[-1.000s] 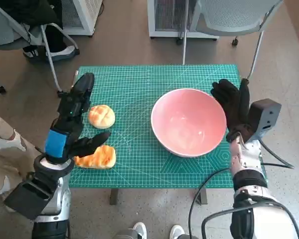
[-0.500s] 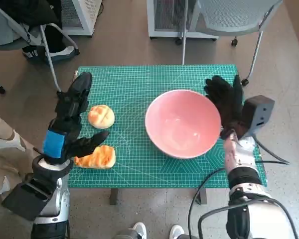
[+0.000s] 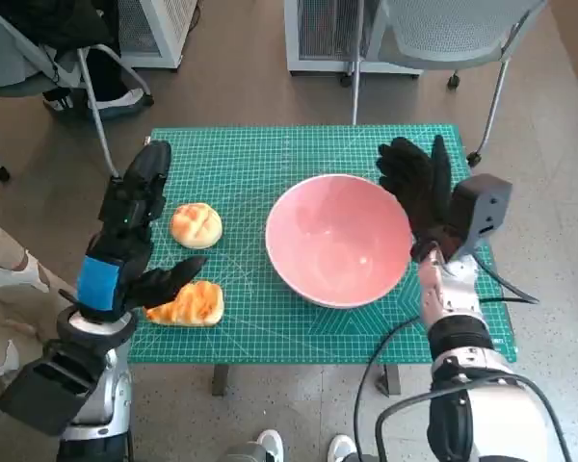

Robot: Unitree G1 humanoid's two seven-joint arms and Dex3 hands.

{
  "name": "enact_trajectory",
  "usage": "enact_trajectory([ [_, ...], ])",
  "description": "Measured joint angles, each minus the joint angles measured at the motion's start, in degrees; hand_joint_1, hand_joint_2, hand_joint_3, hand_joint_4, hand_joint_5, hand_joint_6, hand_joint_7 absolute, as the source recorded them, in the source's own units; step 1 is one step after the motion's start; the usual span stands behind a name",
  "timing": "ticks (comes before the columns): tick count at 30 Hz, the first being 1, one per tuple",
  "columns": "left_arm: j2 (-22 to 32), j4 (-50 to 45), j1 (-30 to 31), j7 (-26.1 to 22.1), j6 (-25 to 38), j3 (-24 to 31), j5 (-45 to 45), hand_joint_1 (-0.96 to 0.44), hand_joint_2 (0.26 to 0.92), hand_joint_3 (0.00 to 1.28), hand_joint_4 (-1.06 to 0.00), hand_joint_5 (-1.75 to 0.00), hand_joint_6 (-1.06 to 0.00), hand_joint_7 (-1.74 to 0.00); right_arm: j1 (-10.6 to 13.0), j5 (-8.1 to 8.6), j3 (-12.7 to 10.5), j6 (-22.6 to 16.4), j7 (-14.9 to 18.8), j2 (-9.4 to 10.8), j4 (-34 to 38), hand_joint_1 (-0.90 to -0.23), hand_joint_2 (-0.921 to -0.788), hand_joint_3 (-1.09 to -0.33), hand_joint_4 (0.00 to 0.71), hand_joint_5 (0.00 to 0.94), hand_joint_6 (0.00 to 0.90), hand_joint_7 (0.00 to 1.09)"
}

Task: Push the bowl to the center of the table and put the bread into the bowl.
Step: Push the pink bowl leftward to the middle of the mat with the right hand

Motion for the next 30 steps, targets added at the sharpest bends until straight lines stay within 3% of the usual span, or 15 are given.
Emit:
enact_trajectory([
  [14, -0.21, -2.2, 1.67, 2.0, 0.67, 0.27, 1.0, -0.57, 0.92, 0.26, -0.01, 0.0, 0.0, -0.31, -1.29, -1.05, 0.86, 0.0, -0.19, 2.11, -0.01, -0.508, -0.921, -0.829, 0.228, 0.005, 0.304, 0.07],
  [30, -0.42, -2.38, 2.1, 3.24, 0.73, 0.34, 2.42, -0.57, 0.921, 0.25, -0.01, 0.0, 0.0, -0.31, -1.41, -1.1, 1.43, 0.0, -0.17, 2.2, -0.01, -0.52, -0.921, -0.827, 0.234, 0.004, 0.315, 0.07],
])
